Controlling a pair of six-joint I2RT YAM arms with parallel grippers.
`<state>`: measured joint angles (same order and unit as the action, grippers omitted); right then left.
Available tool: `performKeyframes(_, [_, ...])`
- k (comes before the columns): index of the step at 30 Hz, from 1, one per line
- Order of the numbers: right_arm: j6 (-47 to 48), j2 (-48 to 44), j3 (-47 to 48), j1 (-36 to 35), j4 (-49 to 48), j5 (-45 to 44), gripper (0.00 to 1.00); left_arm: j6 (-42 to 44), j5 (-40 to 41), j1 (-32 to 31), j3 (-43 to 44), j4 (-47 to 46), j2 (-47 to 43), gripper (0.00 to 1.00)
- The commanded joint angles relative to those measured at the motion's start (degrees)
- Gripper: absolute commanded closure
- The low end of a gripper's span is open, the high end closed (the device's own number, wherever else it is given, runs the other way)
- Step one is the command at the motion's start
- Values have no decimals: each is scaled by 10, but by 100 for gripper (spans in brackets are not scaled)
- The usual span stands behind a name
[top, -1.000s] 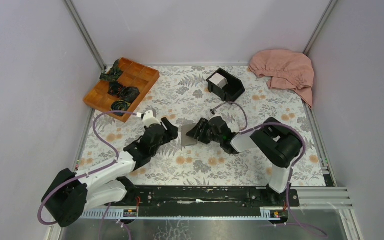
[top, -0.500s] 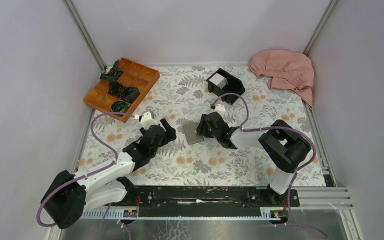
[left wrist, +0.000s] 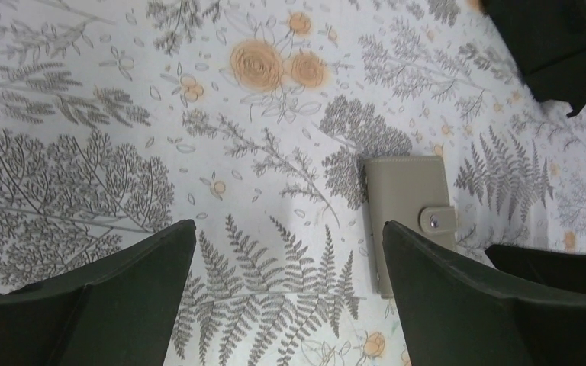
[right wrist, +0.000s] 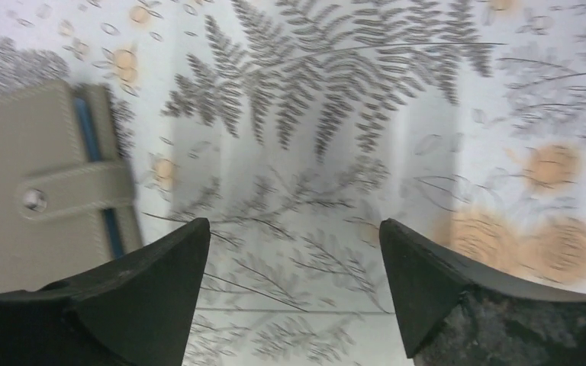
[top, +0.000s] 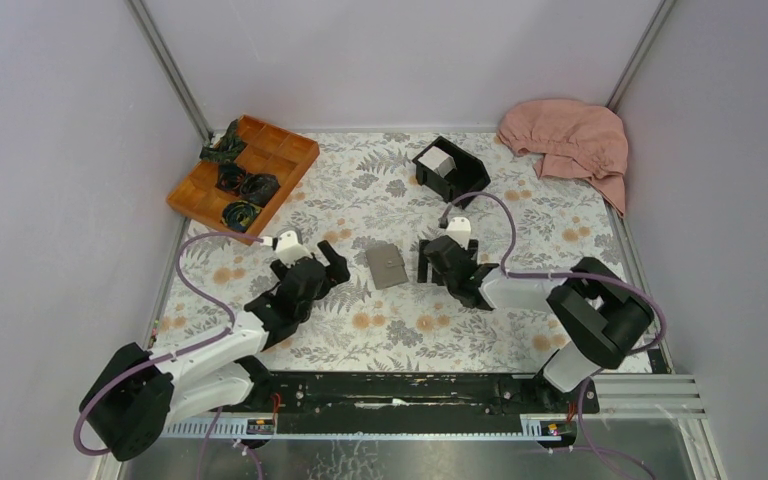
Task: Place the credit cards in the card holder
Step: Reset both arms
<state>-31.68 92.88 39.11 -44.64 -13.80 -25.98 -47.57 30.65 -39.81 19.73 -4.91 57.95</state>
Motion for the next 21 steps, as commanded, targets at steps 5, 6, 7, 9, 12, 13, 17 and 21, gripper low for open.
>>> performKeyframes(5, [63, -103, -6, 0, 99, -139, 0, 121, 82, -3, 30, -113, 48, 0])
performKeyframes(6, [62, -111, -6, 0, 108, -148, 1, 131, 85, -3, 33, -121, 56, 0])
performKeyframes(7, [63, -121, -7, -1, 115, -159, 1, 141, 88, -3, 36, -128, 63, 0])
performKeyframes(9, [57, -133, -11, -1, 129, -180, 1, 158, 93, -3, 37, -147, 73, 0])
performKeyframes(12, [37, -141, -9, -1, 161, -211, 1, 189, 96, -2, 34, -176, 84, 0])
performKeyframes(13, [33, -145, -9, 0, 169, -220, 1, 197, 97, -1, 33, -183, 87, 0])
performKeyframes(17, [24, -166, -18, -1, 183, -245, 1, 198, 105, 2, 22, -206, 91, 0])
performKeyframes(21, [17, -200, -40, 0, 173, -259, 1, 194, 104, 3, 10, -222, 90, 0])
